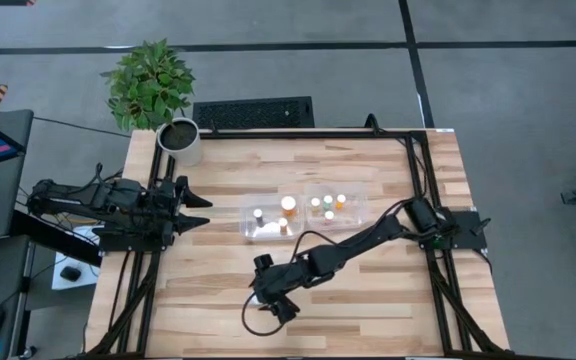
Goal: Pick and place medicine bottles into bin by pill shape (circle, oval)
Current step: Put the big orange pill bottle into the left transparent bin
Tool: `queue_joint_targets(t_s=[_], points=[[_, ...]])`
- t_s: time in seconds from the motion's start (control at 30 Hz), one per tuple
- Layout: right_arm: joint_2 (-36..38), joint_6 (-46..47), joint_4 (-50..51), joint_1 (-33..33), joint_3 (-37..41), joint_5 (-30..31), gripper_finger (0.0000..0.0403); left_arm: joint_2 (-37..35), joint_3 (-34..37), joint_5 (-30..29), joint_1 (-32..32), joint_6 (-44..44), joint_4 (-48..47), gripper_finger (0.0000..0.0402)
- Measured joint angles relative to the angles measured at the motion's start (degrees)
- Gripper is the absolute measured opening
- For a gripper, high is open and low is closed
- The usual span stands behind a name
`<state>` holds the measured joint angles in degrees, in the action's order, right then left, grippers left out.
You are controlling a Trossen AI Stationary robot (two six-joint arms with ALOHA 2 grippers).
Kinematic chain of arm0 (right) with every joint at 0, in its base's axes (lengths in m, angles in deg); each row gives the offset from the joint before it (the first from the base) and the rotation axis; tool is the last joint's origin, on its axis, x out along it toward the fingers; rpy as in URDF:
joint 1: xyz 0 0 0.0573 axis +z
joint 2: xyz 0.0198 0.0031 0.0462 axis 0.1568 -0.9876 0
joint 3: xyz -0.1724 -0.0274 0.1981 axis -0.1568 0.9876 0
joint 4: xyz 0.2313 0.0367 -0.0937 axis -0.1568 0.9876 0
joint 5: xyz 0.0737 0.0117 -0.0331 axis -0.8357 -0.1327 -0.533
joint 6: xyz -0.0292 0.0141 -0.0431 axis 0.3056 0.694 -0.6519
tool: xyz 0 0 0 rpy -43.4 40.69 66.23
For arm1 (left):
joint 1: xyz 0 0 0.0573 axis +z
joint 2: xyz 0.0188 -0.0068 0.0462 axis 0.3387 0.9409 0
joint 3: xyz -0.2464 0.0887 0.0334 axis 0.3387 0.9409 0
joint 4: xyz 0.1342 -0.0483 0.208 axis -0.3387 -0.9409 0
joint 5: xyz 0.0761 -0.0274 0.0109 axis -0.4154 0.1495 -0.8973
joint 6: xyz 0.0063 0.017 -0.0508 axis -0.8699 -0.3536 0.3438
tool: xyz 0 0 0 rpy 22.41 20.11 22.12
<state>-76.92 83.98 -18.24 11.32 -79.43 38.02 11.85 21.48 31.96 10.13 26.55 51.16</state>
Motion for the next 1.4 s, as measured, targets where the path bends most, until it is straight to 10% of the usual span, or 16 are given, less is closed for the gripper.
queue_joint_targets(t_s=[1.4], points=[[-2.14, 1.70, 6.50, -0.24, -2.32, 1.94, 0.0225, -0.02, 0.00, 0.00, 0.00, 0.44, -0.24, 0.0235]])
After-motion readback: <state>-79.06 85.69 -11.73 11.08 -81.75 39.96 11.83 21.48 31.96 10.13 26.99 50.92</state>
